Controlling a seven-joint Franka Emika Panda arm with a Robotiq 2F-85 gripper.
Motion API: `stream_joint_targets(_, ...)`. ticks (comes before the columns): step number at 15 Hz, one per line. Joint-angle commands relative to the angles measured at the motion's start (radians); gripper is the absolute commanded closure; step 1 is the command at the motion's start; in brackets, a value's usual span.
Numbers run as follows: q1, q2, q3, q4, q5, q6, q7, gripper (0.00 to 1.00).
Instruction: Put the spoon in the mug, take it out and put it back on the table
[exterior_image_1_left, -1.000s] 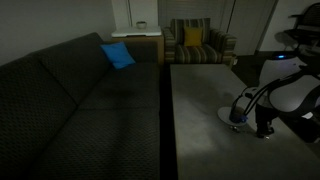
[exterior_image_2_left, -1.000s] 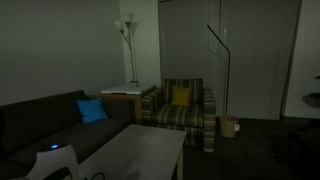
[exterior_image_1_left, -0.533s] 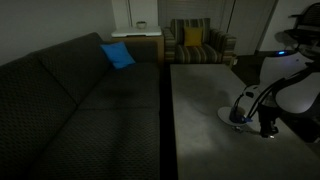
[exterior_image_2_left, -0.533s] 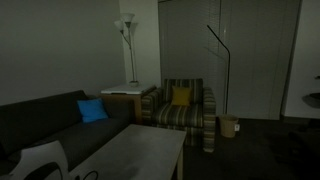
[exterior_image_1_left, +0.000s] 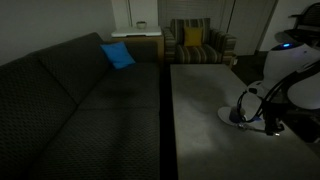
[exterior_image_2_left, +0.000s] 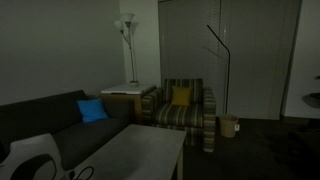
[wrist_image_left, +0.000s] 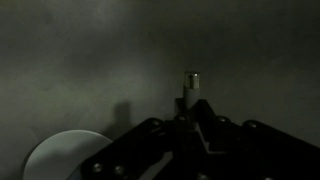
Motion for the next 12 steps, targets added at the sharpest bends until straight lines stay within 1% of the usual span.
stream_joint_targets(1,0.001,-0.07,-0.004,-0.093,-0.042,0.047,0.035,0.96)
stream_joint_targets(3,0.005,-0.089,-0.009,-0.12,-0.049,0.085,0.054,0.96)
stream_joint_targets(7,0.015,-0.106,-0.034,-0.138,-0.04,0.205,0.155,0.96)
stream_joint_targets(10,0.032,-0.113,-0.07,-0.129,-0.045,0.242,0.219,0.96)
stream_joint_targets(12,0.05,-0.119,-0.101,-0.119,-0.048,0.246,0.257,0.96)
